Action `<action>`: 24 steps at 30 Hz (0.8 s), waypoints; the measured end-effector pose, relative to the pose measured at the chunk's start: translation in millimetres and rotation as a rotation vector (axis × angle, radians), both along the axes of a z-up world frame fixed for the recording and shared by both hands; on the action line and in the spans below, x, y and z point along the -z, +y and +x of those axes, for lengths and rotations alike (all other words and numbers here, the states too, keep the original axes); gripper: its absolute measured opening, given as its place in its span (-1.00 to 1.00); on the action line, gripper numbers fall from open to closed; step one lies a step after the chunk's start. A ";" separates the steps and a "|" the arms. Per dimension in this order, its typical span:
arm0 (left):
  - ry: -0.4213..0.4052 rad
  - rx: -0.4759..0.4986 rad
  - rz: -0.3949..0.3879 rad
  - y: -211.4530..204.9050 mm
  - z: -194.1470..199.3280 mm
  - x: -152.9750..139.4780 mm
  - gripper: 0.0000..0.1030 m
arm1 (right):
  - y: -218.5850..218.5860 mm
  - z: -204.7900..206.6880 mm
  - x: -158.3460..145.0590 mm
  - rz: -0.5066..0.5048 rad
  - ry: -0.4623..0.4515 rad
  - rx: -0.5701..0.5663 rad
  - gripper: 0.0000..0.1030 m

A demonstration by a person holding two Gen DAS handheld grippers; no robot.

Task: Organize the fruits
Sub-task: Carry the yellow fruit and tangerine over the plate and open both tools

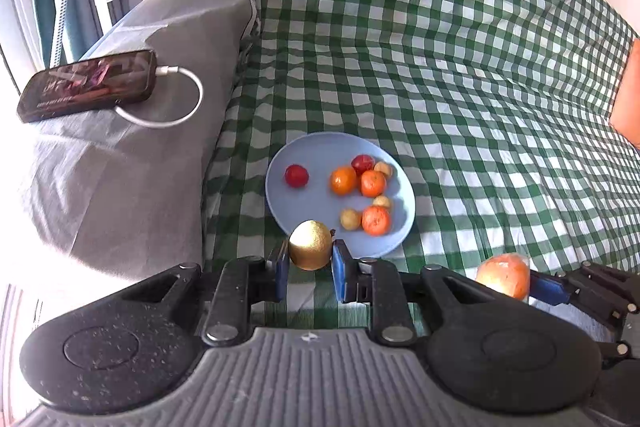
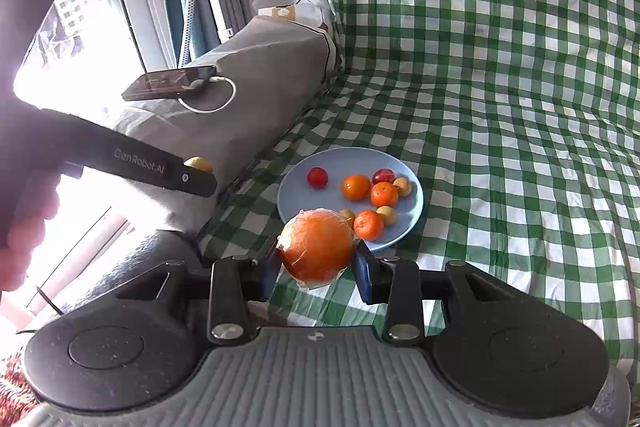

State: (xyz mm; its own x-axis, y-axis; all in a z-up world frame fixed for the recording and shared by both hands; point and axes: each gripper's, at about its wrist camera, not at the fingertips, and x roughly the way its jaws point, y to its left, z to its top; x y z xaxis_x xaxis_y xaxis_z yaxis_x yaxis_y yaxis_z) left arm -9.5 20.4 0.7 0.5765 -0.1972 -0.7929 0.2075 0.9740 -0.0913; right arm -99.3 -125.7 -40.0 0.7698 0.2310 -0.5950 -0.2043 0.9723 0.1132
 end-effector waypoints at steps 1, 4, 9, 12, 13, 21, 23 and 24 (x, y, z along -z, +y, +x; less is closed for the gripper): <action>-0.002 -0.001 -0.001 -1.1 5.6 0.4 -0.52 | -1.1 4.5 1.3 -0.002 0.001 0.003 -0.23; -0.001 -0.005 0.002 -5.9 24.4 2.7 -0.52 | -2.4 20.7 5.4 -0.006 0.011 0.010 -0.23; -0.002 -0.008 -0.001 -15.5 60.1 10.8 -0.52 | -3.6 52.9 15.2 -0.012 0.033 0.010 -0.23; 0.015 -0.010 -0.005 -21.2 83.0 20.5 -0.52 | -3.8 74.0 21.5 -0.015 0.047 0.009 -0.23; 0.021 -0.011 -0.005 -22.6 89.3 23.4 -0.52 | -4.6 81.4 24.1 -0.015 0.050 0.008 -0.23; 0.065 0.001 0.004 -33.3 136.5 54.2 -0.52 | -10.3 135.9 46.8 -0.007 0.090 0.016 -0.23; 0.075 0.006 0.006 -35.0 146.3 62.9 -0.52 | -12.6 148.4 54.3 -0.008 0.101 0.019 -0.23; 0.081 0.009 0.007 -35.5 150.0 67.2 -0.52 | -13.6 153.2 57.8 -0.010 0.107 0.021 -0.23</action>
State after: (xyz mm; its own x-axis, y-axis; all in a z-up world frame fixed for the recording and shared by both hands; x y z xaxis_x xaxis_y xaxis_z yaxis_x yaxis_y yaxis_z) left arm 140.5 -15.1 -66.5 0.5087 -0.1964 -0.8382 0.2085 0.9728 -0.1015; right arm 54.0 -139.3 -97.8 0.7064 0.2089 -0.6763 -0.1707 0.9775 0.1237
